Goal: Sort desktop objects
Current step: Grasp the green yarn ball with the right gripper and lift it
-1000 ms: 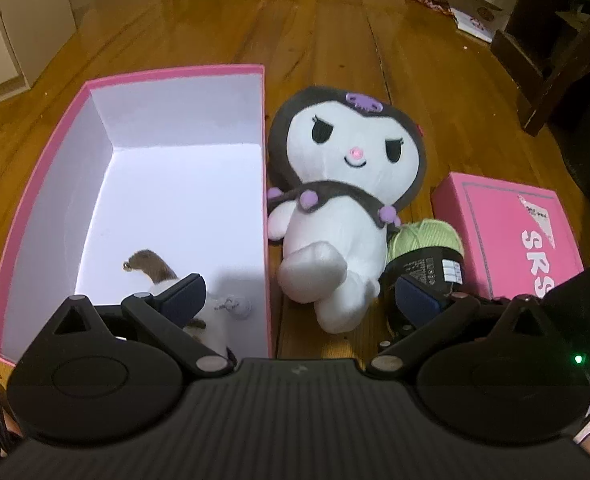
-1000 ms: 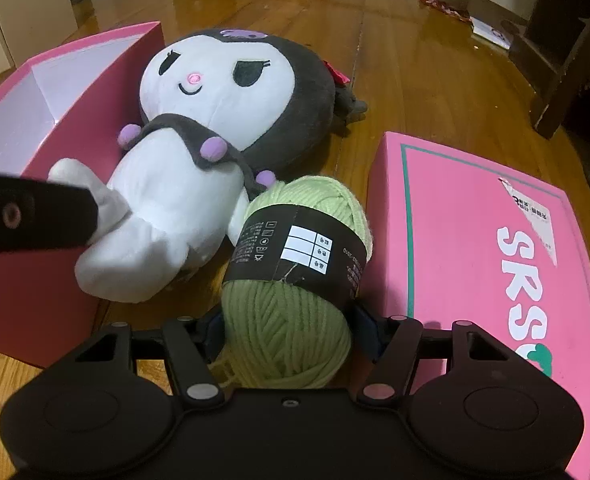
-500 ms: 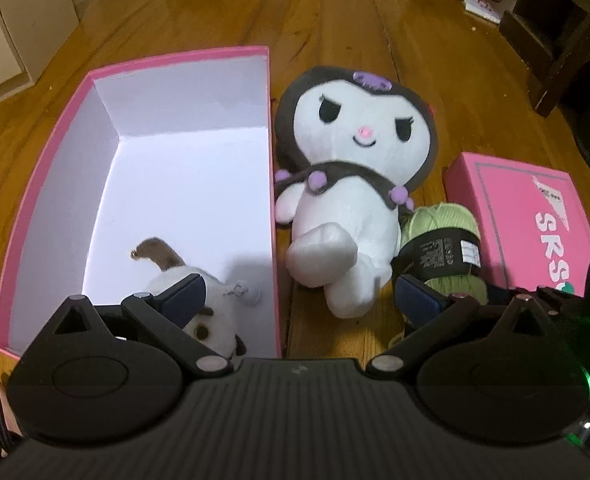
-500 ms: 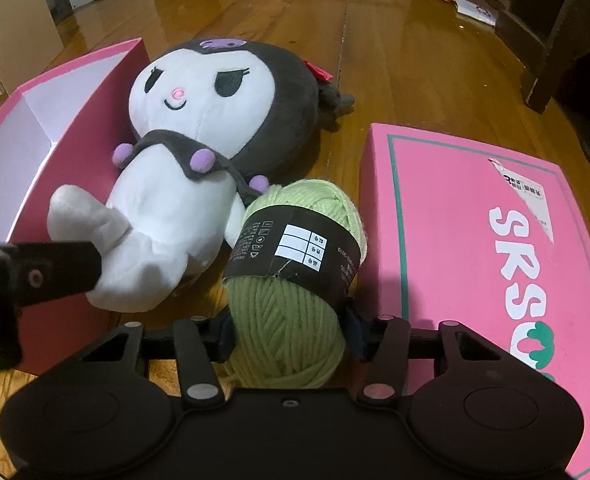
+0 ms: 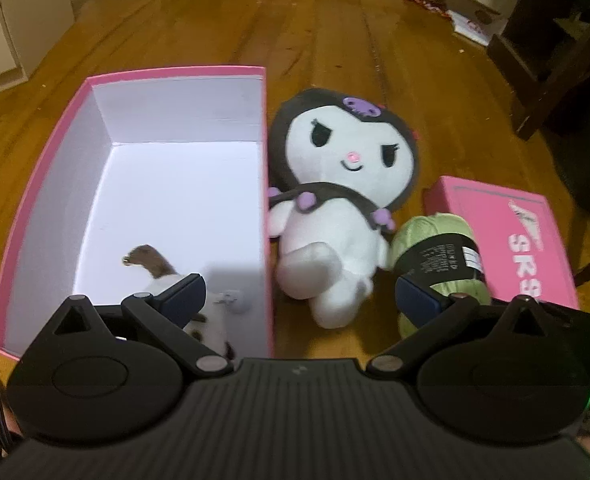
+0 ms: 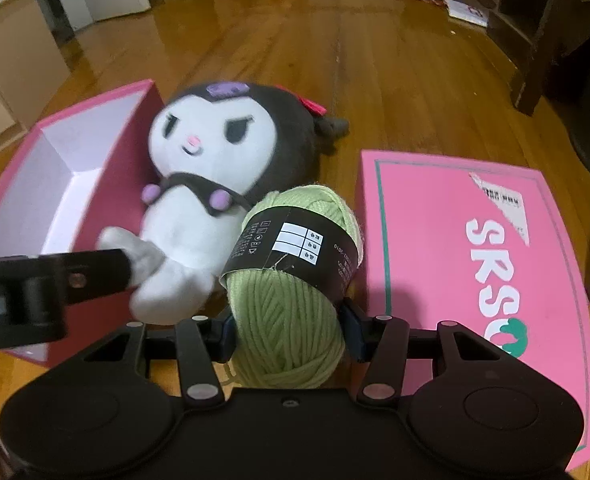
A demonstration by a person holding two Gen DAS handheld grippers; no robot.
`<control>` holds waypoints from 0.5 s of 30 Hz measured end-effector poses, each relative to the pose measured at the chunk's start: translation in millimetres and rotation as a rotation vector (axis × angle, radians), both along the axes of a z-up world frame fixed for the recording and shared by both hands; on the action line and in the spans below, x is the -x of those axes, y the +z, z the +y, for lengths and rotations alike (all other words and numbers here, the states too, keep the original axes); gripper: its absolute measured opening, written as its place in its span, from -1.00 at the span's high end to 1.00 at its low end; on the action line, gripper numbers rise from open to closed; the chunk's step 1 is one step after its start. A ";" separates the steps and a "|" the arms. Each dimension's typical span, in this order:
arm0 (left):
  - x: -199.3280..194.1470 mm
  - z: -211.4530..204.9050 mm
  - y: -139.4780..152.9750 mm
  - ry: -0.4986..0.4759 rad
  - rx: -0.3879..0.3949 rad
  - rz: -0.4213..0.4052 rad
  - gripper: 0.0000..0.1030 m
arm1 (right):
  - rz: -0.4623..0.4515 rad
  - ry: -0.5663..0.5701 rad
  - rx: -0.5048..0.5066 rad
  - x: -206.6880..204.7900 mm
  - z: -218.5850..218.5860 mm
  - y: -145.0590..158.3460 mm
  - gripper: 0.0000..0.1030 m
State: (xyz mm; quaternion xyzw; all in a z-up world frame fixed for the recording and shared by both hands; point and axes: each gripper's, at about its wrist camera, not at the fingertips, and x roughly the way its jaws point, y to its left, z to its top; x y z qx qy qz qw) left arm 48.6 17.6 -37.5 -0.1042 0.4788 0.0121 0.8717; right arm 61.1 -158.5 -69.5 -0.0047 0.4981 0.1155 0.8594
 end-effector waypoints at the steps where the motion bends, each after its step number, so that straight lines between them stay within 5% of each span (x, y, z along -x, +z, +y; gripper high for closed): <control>1: 0.4 0.5 1.7 -0.001 0.012 -0.003 -1.00 | -0.004 0.004 -0.005 1.1 0.2 4.4 -0.10; 15: 13.4 28.8 34.2 0.070 0.062 -0.090 -1.00 | -0.049 0.081 -0.138 7.0 14.8 50.5 -0.10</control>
